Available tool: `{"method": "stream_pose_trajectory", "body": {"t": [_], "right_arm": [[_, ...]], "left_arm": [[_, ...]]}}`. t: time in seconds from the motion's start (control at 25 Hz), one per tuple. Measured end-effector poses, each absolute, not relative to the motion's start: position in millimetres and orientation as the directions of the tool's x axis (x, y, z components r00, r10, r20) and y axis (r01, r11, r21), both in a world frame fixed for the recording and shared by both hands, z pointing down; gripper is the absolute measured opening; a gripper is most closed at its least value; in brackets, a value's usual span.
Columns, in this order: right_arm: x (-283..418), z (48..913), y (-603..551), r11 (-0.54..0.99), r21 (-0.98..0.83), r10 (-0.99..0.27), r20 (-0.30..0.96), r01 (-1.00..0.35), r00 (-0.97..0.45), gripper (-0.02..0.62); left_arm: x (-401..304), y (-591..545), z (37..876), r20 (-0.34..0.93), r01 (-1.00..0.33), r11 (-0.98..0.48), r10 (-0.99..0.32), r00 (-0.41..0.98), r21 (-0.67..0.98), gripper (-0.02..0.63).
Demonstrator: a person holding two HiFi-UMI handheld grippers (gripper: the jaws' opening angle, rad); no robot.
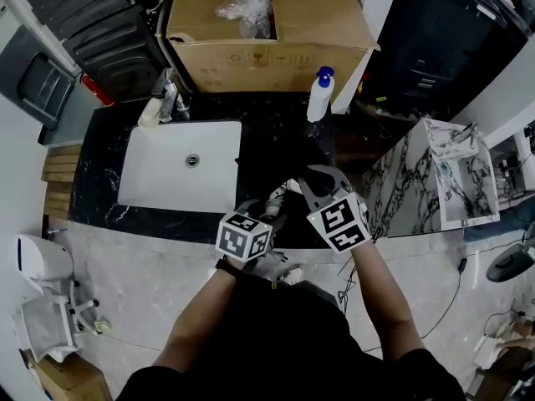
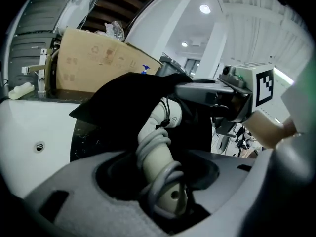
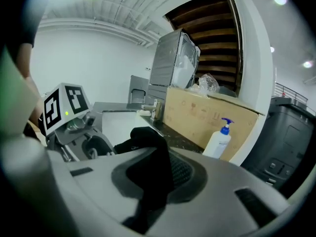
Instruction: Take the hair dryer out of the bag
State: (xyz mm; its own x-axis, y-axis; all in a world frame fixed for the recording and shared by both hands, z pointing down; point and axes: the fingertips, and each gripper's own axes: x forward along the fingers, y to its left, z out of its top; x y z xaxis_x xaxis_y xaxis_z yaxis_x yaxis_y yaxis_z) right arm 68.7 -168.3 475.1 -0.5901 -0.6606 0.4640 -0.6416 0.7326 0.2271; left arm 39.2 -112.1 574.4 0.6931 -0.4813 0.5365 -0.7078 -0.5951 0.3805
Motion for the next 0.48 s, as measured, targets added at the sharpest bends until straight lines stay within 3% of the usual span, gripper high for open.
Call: {"method": "stream_pose_trajectory", "body": {"t": [0.48], "right_arm": [[53.1, 470.5, -171.8, 0.748, 0.249, -0.638, 0.526, -0.615, -0.563, 0.044]], "left_arm": [[1.1, -116.5, 569.8, 0.507, -0.660, -0.622, -0.442, 0.740, 0.421, 0.242]]}}
